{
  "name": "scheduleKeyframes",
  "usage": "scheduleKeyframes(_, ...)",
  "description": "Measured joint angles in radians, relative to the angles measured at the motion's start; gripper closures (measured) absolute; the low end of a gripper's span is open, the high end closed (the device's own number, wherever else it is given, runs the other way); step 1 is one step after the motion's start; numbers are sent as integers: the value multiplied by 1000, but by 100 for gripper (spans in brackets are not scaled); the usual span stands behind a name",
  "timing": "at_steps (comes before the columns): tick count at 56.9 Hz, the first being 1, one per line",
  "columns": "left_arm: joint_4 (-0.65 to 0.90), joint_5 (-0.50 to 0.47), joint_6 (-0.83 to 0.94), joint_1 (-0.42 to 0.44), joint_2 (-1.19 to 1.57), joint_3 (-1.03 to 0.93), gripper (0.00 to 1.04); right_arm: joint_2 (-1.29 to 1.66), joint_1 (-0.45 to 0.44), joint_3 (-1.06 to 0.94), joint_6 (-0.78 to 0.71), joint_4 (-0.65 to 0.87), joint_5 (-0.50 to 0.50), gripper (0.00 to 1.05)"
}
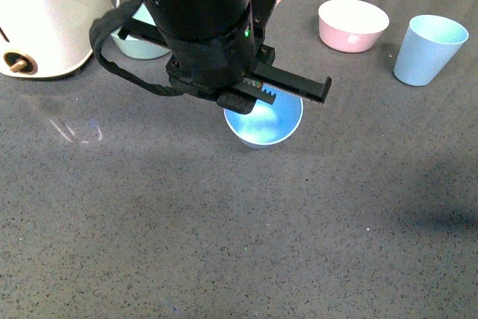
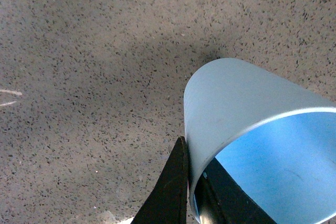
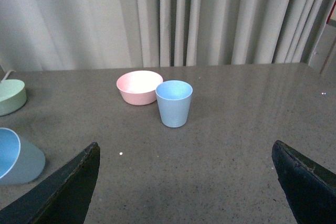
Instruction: Stack blue cups with both arms
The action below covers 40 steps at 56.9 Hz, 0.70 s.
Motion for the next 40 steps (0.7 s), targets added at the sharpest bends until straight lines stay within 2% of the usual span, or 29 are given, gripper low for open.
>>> scheduleKeyframes(37,20,2,-23,-27,23,-21,103,0,0,0,0,0,0,9)
scheduleKeyframes(40,24,8,-27,-27,24,-21,96,0,0,0,0,0,0,9)
